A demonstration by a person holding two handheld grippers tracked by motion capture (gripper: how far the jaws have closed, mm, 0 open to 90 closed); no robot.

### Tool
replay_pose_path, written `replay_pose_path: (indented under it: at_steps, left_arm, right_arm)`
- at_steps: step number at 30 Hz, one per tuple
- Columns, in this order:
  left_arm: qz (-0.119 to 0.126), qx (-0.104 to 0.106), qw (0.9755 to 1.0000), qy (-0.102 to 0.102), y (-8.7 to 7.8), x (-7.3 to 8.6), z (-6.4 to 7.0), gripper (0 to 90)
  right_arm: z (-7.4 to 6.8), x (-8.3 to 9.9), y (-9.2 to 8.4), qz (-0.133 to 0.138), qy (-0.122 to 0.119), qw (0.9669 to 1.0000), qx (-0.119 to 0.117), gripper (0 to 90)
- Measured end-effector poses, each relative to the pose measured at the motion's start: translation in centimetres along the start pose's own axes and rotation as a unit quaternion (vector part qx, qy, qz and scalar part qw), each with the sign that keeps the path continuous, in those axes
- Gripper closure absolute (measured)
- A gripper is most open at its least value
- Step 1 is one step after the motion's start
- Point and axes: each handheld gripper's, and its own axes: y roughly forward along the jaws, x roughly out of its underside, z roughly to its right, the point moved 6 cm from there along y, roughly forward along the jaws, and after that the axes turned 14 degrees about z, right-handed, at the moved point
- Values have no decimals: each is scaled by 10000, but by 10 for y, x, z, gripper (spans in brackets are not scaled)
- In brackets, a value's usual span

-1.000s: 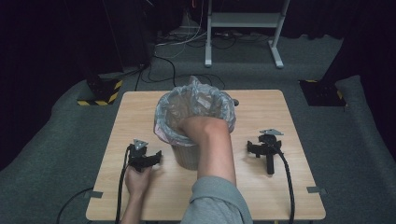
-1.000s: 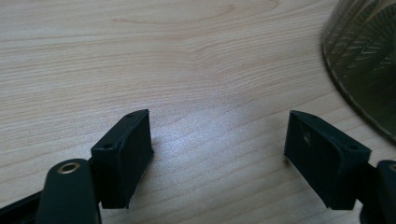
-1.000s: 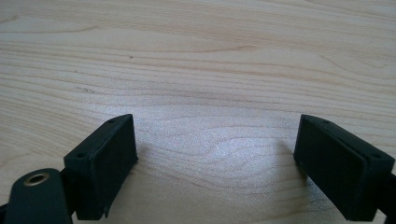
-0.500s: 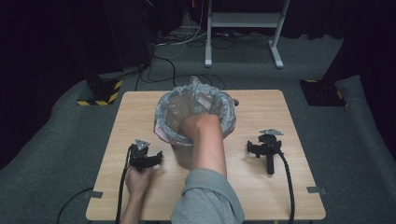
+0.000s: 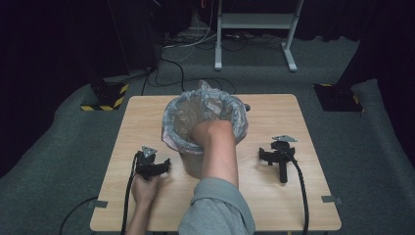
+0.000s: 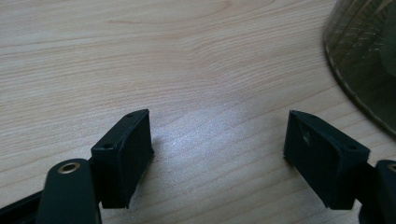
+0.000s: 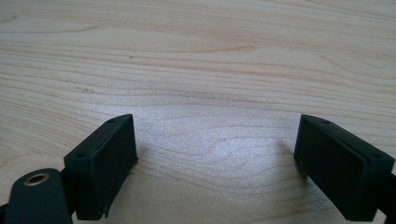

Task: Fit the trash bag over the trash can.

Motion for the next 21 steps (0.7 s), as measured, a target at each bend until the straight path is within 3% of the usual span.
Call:
replay_pose_path:
  at_steps: [21]
  left_arm:
    - [7,-14,10000,9,0,0,0,237]
  right_arm:
    - [0,0,0,-4,3,10000,0,129]
